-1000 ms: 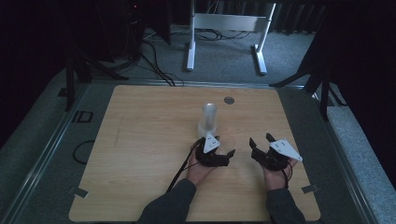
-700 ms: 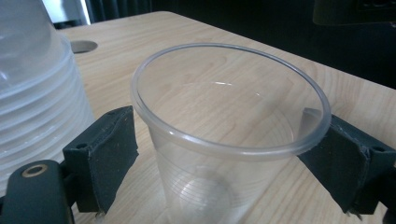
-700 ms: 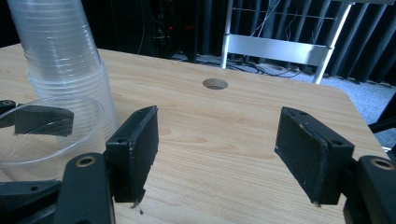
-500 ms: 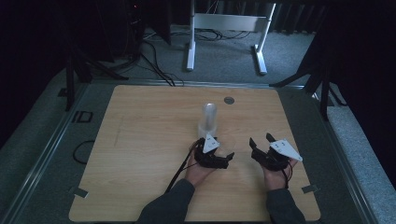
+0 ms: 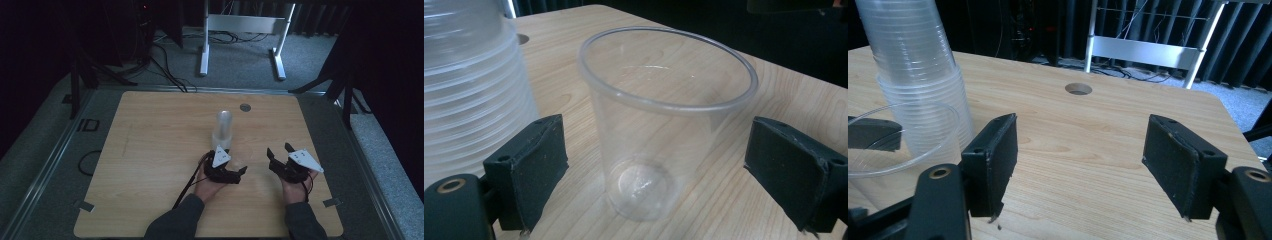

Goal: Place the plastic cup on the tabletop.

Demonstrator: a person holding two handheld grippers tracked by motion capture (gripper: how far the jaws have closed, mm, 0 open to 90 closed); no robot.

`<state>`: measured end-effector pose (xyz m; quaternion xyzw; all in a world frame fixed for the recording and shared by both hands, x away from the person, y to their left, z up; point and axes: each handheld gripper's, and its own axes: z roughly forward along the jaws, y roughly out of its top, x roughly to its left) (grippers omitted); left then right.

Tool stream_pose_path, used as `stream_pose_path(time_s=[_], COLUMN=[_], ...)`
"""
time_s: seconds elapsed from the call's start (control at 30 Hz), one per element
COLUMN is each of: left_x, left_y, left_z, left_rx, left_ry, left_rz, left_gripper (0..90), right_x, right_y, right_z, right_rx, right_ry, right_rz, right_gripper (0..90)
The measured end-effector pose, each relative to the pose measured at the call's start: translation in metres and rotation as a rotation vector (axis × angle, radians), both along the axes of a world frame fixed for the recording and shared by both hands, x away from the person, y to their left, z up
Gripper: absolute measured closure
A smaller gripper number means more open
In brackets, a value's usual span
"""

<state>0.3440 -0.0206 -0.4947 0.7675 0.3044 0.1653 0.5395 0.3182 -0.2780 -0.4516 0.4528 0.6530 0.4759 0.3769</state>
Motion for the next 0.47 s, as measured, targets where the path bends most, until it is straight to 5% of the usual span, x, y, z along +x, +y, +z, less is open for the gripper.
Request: stream_pose_path(time_s=[0.47], left_x=[-0.019], left_y=[0.024], left_z=[-0.002], left_rx=[0.002], left_ry=[-0.007], left_rz=[-0.020], left_gripper=[11.6], right_x=[0.000], right_y=[-0.001], right_z=[0.000], right_rx=[0.002], right_ry=[-0.001], right_rz=[-0.003], right_gripper=[29.8])
